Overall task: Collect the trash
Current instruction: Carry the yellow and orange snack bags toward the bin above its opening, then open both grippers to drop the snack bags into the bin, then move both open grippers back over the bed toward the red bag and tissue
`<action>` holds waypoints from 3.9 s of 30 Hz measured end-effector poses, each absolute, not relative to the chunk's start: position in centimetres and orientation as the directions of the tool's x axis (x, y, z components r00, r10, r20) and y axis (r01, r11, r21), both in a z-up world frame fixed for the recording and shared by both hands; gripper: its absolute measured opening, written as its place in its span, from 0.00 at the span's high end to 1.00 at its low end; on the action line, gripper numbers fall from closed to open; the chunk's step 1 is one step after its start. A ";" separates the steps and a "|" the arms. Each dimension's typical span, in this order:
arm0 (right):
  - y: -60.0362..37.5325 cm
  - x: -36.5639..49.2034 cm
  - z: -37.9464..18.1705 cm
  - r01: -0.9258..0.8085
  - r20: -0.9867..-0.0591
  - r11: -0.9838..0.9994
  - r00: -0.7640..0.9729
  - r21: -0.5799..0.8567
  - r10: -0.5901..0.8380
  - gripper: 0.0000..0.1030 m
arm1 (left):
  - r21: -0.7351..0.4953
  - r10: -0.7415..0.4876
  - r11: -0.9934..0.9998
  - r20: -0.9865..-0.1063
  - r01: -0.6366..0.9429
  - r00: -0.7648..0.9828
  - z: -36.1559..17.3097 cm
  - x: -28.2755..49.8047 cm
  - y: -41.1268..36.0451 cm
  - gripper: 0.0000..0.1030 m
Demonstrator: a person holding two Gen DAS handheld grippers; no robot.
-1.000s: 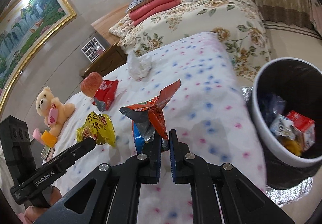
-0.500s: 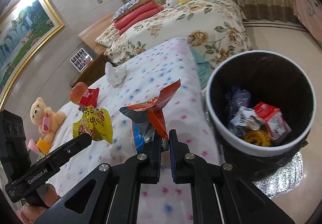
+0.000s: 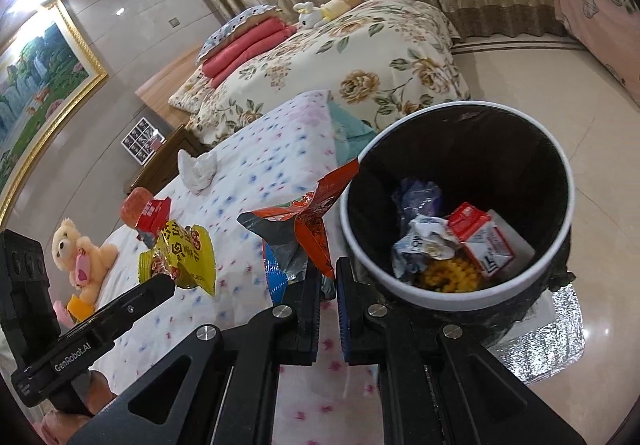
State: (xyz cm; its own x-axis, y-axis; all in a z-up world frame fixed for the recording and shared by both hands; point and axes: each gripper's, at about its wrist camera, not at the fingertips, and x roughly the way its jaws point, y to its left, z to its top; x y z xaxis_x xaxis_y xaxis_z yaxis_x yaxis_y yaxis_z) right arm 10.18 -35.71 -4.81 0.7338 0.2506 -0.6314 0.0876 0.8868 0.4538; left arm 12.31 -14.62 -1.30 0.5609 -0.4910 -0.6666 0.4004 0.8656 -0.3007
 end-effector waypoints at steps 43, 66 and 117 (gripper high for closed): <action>-45.0 9.9 -5.4 0.250 -0.644 0.855 0.755 0.455 0.122 0.93 | -0.267 -0.549 0.799 -0.691 0.539 0.471 -1.9 14.5 -26.0 0.74; -45.0 10.8 -5.0 0.256 -0.638 0.845 0.760 0.470 0.124 0.54 | -0.274 -0.514 0.835 -0.698 0.478 0.499 -2.0 14.1 -23.0 0.74; -25.3 17.3 -4.2 -0.085 -0.660 0.896 0.646 0.436 0.383 0.09 | -0.270 -0.205 0.963 -0.702 0.011 0.682 -4.1 15.2 0.3 0.28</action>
